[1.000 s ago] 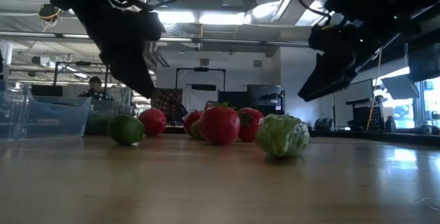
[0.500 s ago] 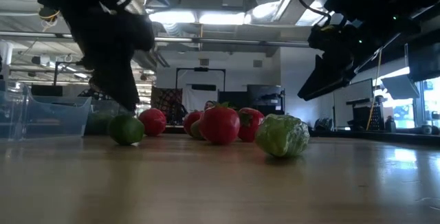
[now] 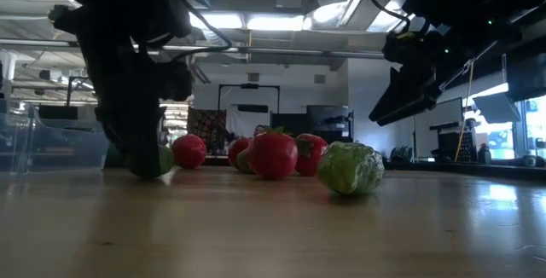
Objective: Sort produce into baskets
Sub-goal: Put the lime into the transparent bin
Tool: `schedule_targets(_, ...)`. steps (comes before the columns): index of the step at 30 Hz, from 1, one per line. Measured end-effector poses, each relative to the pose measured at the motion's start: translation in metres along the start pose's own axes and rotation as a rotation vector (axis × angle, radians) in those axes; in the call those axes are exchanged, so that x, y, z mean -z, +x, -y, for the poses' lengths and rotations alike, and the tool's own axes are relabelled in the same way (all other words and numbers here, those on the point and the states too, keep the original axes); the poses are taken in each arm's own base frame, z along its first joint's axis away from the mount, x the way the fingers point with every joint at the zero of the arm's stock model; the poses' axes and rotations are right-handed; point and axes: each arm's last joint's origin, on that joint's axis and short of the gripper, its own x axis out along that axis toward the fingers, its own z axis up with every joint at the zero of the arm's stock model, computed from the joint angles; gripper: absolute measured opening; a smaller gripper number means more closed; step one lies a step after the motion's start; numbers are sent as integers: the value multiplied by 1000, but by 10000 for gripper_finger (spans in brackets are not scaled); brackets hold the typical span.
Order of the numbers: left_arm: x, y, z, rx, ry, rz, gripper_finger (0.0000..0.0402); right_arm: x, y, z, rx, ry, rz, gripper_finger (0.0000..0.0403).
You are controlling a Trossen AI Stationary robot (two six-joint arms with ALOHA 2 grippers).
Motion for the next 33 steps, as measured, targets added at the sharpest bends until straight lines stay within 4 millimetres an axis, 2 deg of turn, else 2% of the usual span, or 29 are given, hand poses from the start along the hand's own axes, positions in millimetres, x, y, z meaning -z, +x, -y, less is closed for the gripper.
schedule_targets(7, -3, -2, 2, -14, 80, 8, 162, 0, 0, 0, -7, -3, -5, 241)
schedule_targets(13, -10, -13, 5, -5, 122, 22, 162, 0, 0, -1, -31, -3, -12, 241)
schedule_targets(22, -20, -60, 5, 74, 89, 128, 173, 1, 0, -1, -40, -3, -18, 241)
schedule_targets(28, -14, -94, -8, 101, 83, 162, 171, 1, 0, -1, -43, -3, -19, 241)
schedule_targets(33, -3, -116, -23, 105, -1, 138, 171, 2, 0, -3, -94, 23, -43, 241)
